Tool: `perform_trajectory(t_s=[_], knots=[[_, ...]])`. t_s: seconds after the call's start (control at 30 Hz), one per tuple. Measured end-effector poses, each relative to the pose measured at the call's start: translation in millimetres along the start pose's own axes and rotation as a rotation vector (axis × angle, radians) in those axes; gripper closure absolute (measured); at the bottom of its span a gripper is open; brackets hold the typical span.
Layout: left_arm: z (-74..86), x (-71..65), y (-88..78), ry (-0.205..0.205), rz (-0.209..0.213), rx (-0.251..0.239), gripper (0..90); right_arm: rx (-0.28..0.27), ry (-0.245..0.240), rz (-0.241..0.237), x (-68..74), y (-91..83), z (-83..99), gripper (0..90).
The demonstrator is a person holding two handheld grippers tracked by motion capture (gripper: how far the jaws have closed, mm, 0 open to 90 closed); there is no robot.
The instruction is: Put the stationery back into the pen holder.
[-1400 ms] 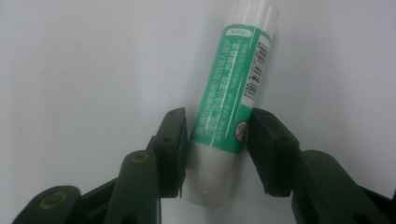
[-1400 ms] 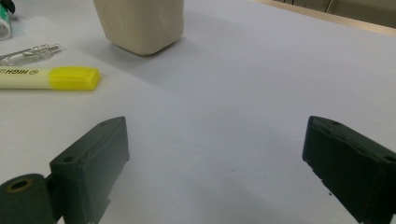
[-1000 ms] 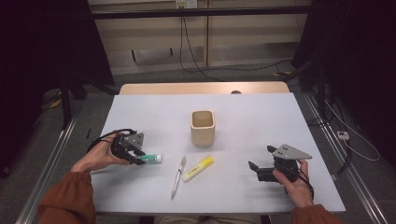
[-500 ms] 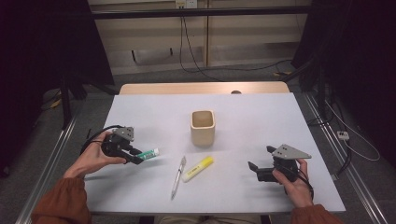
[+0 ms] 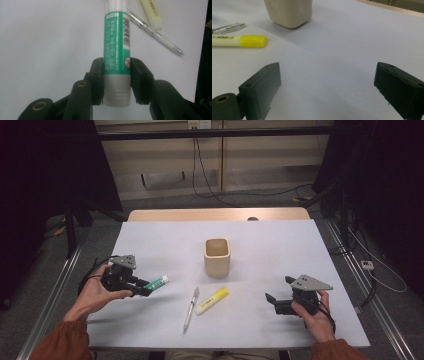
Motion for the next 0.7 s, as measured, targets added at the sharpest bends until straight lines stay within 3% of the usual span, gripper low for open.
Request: perform_trajectory(t_s=[0.03, 0.2, 0.3, 0.5, 0.7], knots=[[0.3, -2.0, -0.9, -0.003, 0.01, -0.015, 65.7, 0.0, 0.0, 0.0, 0.1, 0.1, 0.0, 7.2], [6.8, -9.5, -6.0, -0.033, -0.011, -0.037, 65.7, 0.0, -0.001, -0.003, 0.5, 0.8, -0.4, 7.2], [9.5, -13.6, -9.8, -0.059, -0.026, -0.077, 65.7, 0.0, -0.004, -0.006, 1.3, 1.4, -0.7, 7.2], [16.2, -27.1, -12.4, -0.099, -0.063, -0.092, 65.8, -0.006, -0.003, -0.015, 3.1, 2.1, -2.1, 7.2], [22.4, -47.2, -10.6, -0.095, -0.067, -0.106, 65.7, -0.008, -0.005, -0.013, 3.2, 2.3, -2.6, 7.1]])
Point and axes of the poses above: each handheld gripper's, and its own axes: y roughly forward along the jaws, z roughly out of its underside, x roughly to its left, the point moved 6 cm from there along y, roughly forward along the jaws, and after that the axes turned 6 degrees about z, right-handed, at the moved point
